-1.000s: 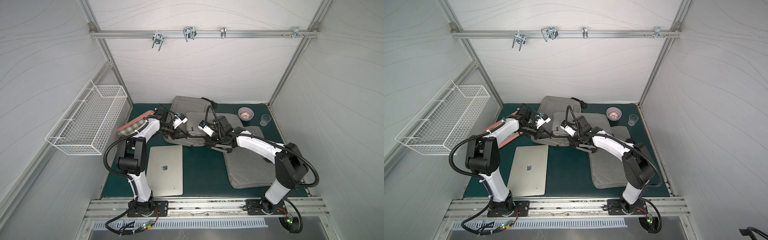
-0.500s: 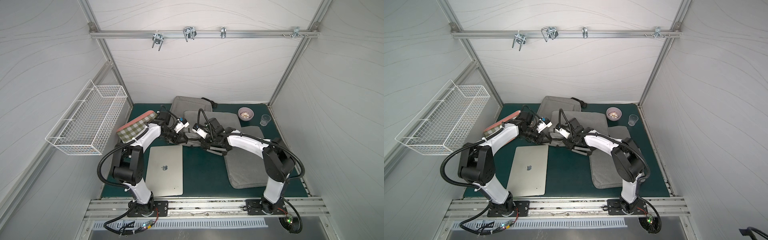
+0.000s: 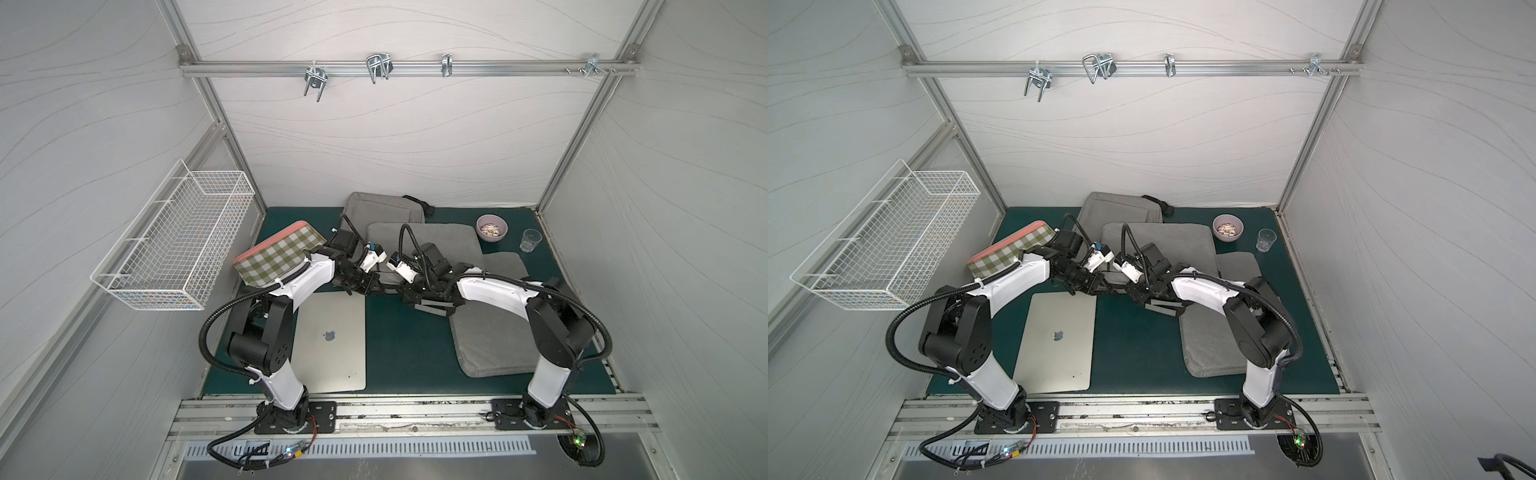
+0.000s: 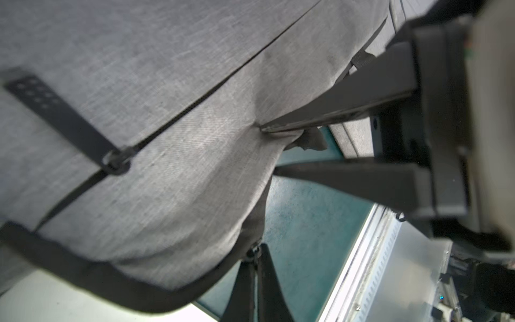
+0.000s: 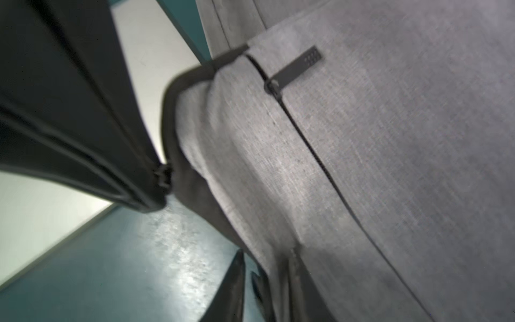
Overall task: Open the zippered laptop bag and take out the laptop
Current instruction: Unzip the zipper on the zippered laptop bag.
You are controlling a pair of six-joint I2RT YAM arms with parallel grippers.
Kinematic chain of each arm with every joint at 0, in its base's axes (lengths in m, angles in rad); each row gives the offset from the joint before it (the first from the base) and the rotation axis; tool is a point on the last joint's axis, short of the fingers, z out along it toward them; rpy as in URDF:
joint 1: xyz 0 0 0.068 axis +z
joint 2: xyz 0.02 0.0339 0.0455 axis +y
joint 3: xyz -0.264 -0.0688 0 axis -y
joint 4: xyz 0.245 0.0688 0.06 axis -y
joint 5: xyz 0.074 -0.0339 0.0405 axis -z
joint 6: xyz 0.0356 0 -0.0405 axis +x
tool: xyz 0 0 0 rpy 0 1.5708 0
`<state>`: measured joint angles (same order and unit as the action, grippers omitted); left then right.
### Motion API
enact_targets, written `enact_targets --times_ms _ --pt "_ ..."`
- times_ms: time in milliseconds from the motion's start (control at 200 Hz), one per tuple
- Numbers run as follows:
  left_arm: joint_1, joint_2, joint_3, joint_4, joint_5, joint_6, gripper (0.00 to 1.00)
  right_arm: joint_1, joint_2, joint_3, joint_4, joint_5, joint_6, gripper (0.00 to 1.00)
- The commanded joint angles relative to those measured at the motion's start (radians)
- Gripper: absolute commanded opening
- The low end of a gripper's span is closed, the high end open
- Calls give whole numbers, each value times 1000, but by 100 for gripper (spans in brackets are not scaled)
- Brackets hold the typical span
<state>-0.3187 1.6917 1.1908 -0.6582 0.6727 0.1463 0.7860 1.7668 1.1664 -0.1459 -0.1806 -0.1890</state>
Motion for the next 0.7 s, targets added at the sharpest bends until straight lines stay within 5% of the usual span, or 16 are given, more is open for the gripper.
enact_targets --times_ms 0,165,360,515,695 --pt "-17 12 22 61 57 -72 6 1 -75 -39 79 -52 32 40" --pt "-17 18 34 6 33 -92 26 -15 -143 -86 97 -49 151 51" --pt "-12 -52 16 -53 -52 -163 46 -22 -200 -137 84 -6 482 59" --pt "20 -113 4 -49 -101 -297 52 5 -217 -198 131 -18 706 59" --pt "57 -163 -84 101 -226 -505 55 56 -162 -194 176 -36 739 56"
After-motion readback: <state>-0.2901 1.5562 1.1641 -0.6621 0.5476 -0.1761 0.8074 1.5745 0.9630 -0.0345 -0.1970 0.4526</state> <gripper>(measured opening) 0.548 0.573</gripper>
